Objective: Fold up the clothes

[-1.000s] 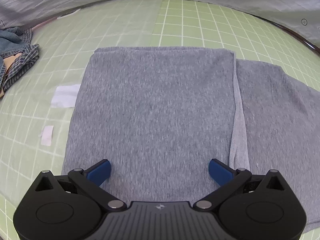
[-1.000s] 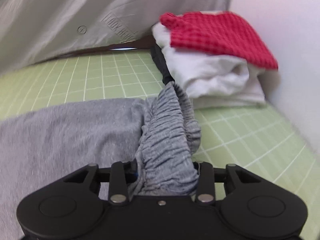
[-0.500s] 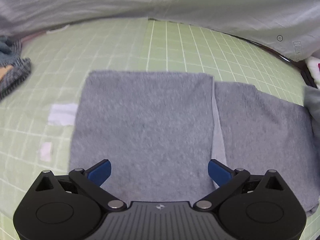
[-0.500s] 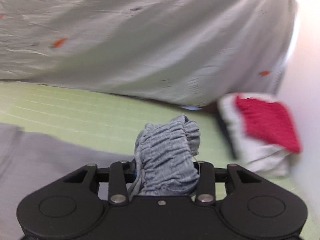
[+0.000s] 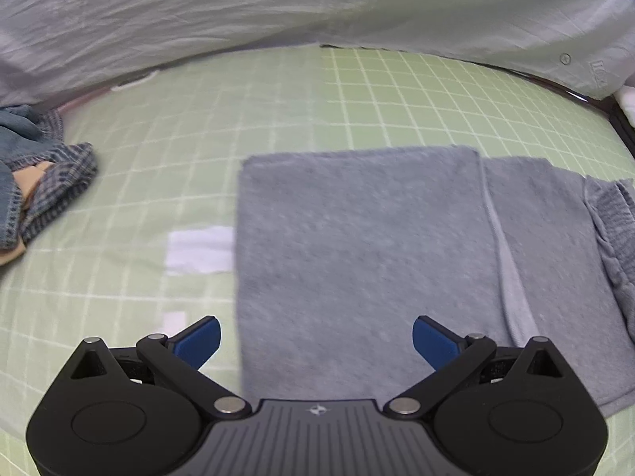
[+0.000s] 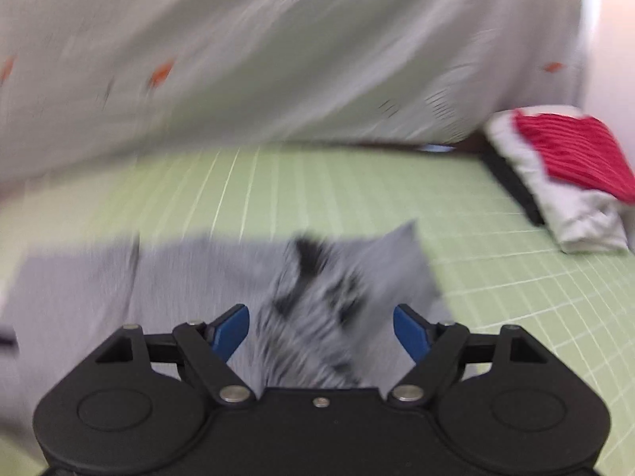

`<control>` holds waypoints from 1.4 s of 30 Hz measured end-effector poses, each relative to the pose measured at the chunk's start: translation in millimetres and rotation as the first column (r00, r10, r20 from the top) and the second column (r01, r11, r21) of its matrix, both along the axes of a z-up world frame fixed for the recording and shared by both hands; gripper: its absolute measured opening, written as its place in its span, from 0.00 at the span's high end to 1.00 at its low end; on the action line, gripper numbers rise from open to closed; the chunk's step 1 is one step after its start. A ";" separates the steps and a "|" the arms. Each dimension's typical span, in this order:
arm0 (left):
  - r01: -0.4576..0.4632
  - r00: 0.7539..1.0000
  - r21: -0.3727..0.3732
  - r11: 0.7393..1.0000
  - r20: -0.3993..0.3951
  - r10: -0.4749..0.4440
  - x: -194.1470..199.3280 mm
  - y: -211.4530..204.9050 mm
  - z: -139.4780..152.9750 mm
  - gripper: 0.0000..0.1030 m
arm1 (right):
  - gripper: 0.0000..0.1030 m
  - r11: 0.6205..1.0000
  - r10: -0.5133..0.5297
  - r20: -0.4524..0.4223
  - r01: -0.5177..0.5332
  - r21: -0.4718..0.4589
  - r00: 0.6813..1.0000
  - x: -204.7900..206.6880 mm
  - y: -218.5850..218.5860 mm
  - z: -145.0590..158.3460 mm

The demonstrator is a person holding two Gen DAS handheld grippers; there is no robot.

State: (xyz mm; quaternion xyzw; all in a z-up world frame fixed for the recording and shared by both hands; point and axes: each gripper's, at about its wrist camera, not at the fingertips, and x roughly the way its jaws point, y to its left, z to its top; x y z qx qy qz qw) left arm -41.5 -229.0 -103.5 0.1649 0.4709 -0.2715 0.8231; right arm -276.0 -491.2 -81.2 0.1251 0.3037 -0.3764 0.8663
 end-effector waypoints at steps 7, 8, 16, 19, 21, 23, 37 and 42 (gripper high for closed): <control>-0.019 1.000 0.025 0.999 -0.005 0.020 5.9 15.2 -6.2 0.02 | 0.01 0.979 -0.204 -0.012 0.204 -0.023 0.979 -14.2 -42.3 -4.1; -0.021 1.000 0.031 0.999 -0.006 0.021 5.9 16.9 -7.1 0.02 | 0.01 0.978 -0.208 -0.065 0.206 -0.037 0.976 -11.9 -49.1 -13.0; -0.068 0.997 0.041 0.997 -0.030 0.069 8.2 26.9 -11.5 0.01 | 0.01 0.998 -0.019 -0.189 0.006 -0.069 0.982 24.9 -17.8 -30.7; -0.073 0.997 0.043 0.996 -0.027 0.075 8.7 26.5 -10.5 0.01 | 0.00 0.990 0.118 -0.169 -0.129 -0.055 0.978 46.5 14.2 -25.3; -0.065 0.998 0.045 0.997 -0.019 0.066 8.2 26.4 -9.1 0.01 | 0.01 0.980 0.189 -0.150 -0.195 -0.028 0.971 55.8 29.4 -22.1; -0.061 0.998 0.047 0.997 -0.010 0.062 8.5 27.0 -7.7 0.01 | 0.01 0.981 0.187 -0.092 -0.191 -0.032 0.978 51.5 33.4 -14.0; -0.084 0.996 0.044 0.995 -0.039 0.086 13.8 27.7 -14.8 0.01 | 0.00 0.998 0.022 -0.242 -0.038 -0.059 0.970 28.4 25.5 -38.2; -0.079 0.996 0.030 0.996 -0.031 0.080 17.0 26.5 -16.1 0.02 | 0.00 1.000 -0.020 -0.195 0.022 0.007 0.981 19.9 21.0 -29.6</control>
